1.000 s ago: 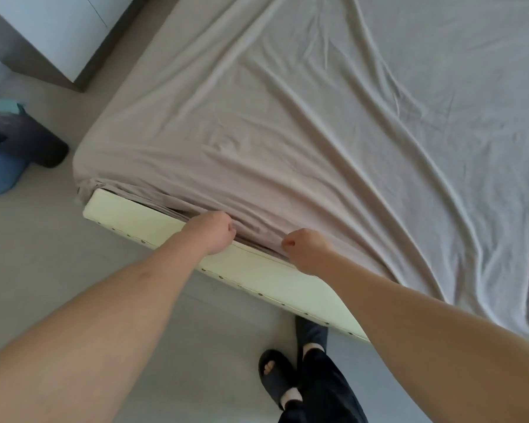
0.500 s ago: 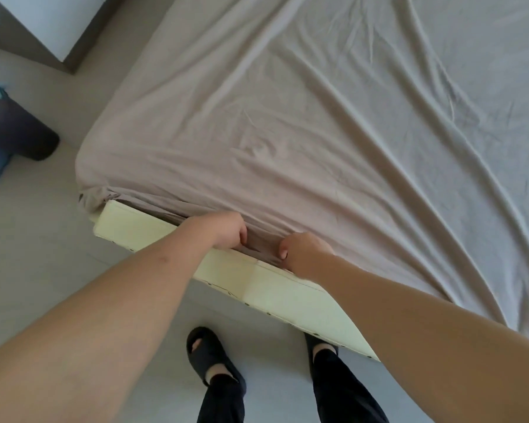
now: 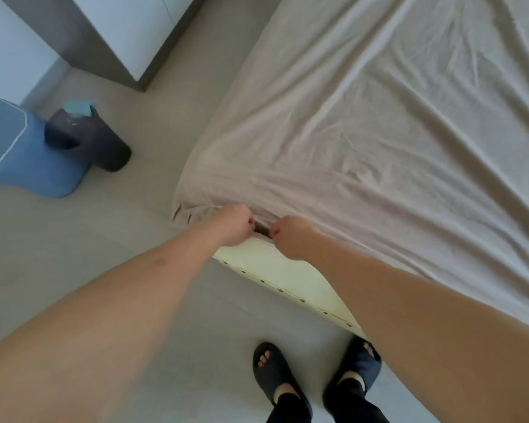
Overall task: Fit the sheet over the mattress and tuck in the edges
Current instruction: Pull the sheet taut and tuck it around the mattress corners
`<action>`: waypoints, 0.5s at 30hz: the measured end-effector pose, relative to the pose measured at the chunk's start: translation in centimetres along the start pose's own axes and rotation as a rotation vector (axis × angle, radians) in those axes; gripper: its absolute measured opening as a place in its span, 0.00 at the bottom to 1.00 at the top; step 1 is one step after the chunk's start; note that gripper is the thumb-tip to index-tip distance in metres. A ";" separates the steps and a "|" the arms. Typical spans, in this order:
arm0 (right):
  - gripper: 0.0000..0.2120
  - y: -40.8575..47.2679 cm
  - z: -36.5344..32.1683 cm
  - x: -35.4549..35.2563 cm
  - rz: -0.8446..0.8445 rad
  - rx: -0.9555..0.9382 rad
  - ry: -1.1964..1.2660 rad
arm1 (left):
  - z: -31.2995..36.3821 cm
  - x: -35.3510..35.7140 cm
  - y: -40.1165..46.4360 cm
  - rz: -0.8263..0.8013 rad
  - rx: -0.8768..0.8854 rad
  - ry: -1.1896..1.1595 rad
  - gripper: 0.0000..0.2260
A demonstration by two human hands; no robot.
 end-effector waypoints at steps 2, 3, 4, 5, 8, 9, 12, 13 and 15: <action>0.15 1.7 -2.5 -0.7 -0.011 -0.051 -0.071 | -2.7 -0.9 0.4 -0.045 -0.052 -0.050 0.13; 0.13 2.4 -3.1 -0.7 -0.047 -0.048 -0.085 | -3.0 -1.2 0.6 -0.069 -0.055 -0.113 0.11; 0.12 3.3 -3.6 -0.6 -0.060 -0.061 -0.078 | -3.7 -1.5 1.1 -0.080 -0.059 -0.178 0.09; 0.11 4.0 -3.9 -0.4 -0.076 -0.073 -0.072 | -4.2 -2.2 1.7 -0.066 -0.077 -0.214 0.08; 0.15 5.3 -3.6 0.8 -0.116 -0.114 -0.024 | -5.1 -2.7 3.1 -0.032 -0.078 -0.206 0.10; 0.16 5.5 -3.7 1.0 -0.127 -0.132 -0.001 | -5.2 -2.9 3.2 -0.003 -0.064 -0.179 0.11; 0.16 5.3 -4.0 0.3 -0.179 -0.177 -0.041 | -8.7 -3.7 3.7 0.184 -0.146 -0.227 0.12; 0.15 5.2 -4.2 -0.2 -0.176 -0.193 -0.052 | -9.6 -3.7 3.5 0.196 -0.165 -0.272 0.11; 0.14 5.2 -5.2 -1.0 -0.161 -0.207 -0.030 | -11.4 -3.2 2.9 0.136 -0.239 -0.391 0.07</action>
Point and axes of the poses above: each hand's wrist, its own y-axis towards the middle knuckle, its own x-axis out of the palm, z = x × y, the point moved 9 cm from there along y, towards the middle knuckle, and after that the axes turned 15 degrees about -y, right-handed, at the moved point
